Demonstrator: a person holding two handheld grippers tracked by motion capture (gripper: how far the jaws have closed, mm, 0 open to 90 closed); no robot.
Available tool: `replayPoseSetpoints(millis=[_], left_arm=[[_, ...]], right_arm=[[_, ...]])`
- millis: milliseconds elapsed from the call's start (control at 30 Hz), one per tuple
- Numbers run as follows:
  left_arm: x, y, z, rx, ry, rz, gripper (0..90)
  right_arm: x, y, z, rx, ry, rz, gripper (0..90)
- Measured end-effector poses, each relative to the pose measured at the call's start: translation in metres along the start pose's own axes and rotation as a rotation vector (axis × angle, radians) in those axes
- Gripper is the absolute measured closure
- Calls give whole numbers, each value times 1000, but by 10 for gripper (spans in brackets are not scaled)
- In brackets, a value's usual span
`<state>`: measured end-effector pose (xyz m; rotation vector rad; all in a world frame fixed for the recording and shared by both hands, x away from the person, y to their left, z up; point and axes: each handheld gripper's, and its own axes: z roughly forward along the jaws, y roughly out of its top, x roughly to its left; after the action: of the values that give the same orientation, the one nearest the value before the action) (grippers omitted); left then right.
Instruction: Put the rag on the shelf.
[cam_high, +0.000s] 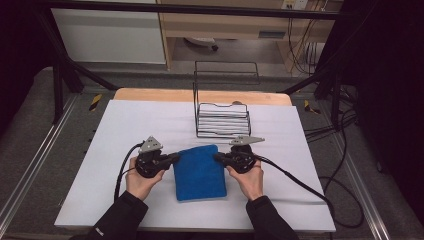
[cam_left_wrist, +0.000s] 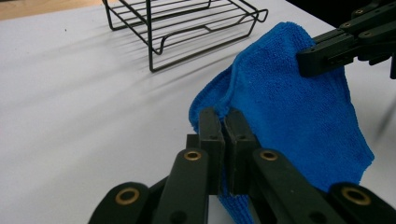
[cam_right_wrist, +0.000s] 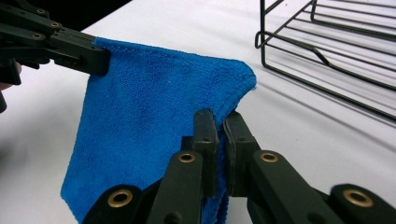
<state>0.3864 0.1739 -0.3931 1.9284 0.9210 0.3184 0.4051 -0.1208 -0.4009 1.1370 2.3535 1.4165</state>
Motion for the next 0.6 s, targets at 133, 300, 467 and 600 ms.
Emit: replayPoseSetpoints(millis=[133, 300, 467, 600], left_arm=[[-2, 3, -5, -19, 1, 10, 873], [-5, 8, -12, -47, -6, 12, 873], [-11, 14, -17, -69, -11, 29, 874], [-15, 20, -20, -84, -9, 44, 873]], right_arm=[[3, 2, -7, -28, -7, -5, 863], [4, 8, -18, -75, -9, -10, 863], [6, 13, -28, -110, -10, -16, 863], [6, 15, -33, -118, -17, -28, 864]])
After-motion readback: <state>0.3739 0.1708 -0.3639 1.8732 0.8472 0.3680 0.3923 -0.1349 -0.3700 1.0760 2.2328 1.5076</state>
